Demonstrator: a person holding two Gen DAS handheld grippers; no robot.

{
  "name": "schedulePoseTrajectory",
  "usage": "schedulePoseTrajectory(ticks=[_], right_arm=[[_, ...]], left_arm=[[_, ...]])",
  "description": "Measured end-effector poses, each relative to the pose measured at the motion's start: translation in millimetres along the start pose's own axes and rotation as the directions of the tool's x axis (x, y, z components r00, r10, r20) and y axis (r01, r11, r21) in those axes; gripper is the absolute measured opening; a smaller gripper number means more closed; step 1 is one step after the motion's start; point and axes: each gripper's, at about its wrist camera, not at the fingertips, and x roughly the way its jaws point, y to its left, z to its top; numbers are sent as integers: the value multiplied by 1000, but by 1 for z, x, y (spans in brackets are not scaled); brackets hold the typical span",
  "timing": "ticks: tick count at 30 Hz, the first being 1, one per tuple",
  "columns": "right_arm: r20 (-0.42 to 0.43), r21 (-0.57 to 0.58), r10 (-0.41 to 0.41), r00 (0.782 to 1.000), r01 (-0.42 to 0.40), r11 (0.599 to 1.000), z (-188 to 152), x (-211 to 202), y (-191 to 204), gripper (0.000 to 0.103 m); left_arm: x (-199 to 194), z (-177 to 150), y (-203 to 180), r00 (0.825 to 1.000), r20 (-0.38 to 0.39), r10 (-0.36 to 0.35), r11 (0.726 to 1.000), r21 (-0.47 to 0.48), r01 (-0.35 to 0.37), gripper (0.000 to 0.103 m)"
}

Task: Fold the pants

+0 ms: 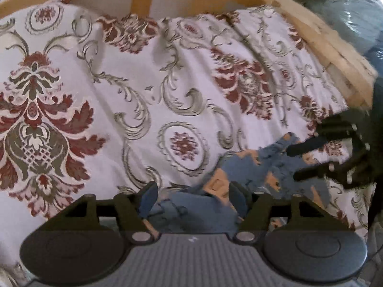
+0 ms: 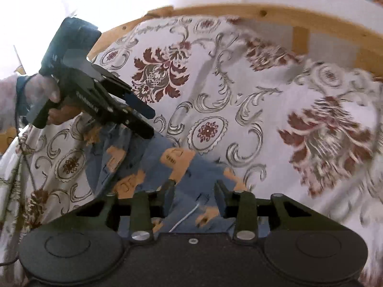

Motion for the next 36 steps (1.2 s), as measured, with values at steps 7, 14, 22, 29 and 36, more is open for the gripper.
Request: schedulePoseTrajectory(ticks=[7, 14, 22, 29, 36], right_arm=[[-92, -48, 116, 989, -120, 992, 40, 39, -22, 35], [-204, -166, 131, 970, -167, 972, 50, 84, -15, 27], [-199, -294, 105, 974, -162, 942, 24, 80, 14, 0], [-152, -272, 106, 983, -145, 951, 34, 64, 7, 32], [-208, -25, 201, 957, -211, 977, 53, 76, -13, 19]], left_arm=[[29, -2, 17, 989, -145, -12, 999, 36, 18, 51], [35, -10, 28, 986, -163, 33, 998, 65, -22, 25], [15, -36, -5, 989, -15, 149, 981, 127, -146, 3], [2, -72, -21, 985, 65, 160, 973, 160, -169, 3], [3, -78, -30, 977, 94, 191, 960, 191, -206, 3]])
